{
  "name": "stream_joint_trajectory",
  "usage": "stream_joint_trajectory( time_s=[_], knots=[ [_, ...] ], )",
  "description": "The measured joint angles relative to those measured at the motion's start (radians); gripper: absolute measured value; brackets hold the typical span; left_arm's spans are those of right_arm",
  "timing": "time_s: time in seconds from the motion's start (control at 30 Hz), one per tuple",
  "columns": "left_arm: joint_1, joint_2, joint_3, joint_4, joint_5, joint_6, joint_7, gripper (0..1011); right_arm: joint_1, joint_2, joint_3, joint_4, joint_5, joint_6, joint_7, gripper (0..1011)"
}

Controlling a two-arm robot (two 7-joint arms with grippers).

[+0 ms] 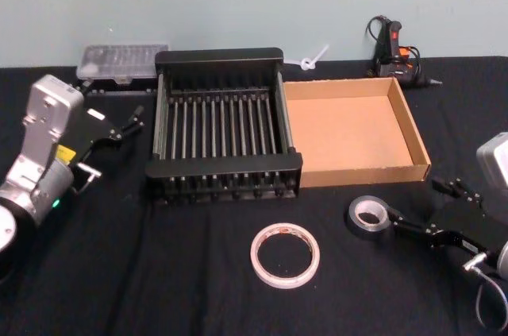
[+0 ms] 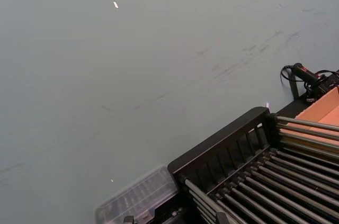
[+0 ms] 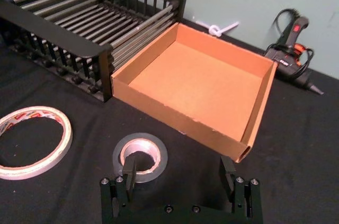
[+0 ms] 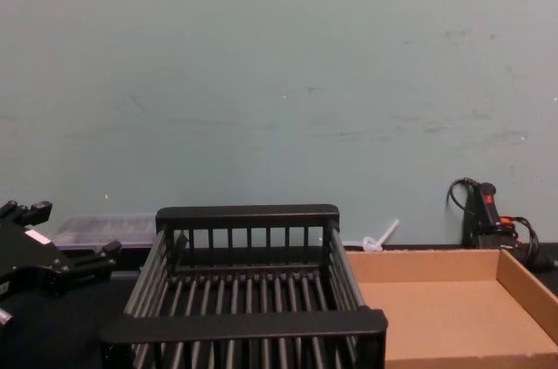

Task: Pick up the white tape and place it into the black box , Pick up the silver tape and place it into the brown box.

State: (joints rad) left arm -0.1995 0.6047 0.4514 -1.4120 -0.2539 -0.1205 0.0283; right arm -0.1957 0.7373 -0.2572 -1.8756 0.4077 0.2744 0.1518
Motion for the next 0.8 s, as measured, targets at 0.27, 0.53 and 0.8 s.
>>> stream_joint_trajectory(
  time_s=[0.27,0.53,0.8],
  knots=[
    [0.000,0.000,0.000,0.000,0.000,0.000,0.000,1001,0.039,-0.043,-0.012,0.036,0.005,0.062,0.034,1003],
    [0.000,0.000,0.000,0.000,0.000,0.000,0.000,1001,0.071,-0.085,-0.016,0.071,0.008,0.105,0.055,1003],
    [0.000,0.000,0.000,0.000,0.000,0.000,0.000,1001,0.096,-0.114,-0.013,0.103,0.005,0.123,0.073,1002]
  ],
)
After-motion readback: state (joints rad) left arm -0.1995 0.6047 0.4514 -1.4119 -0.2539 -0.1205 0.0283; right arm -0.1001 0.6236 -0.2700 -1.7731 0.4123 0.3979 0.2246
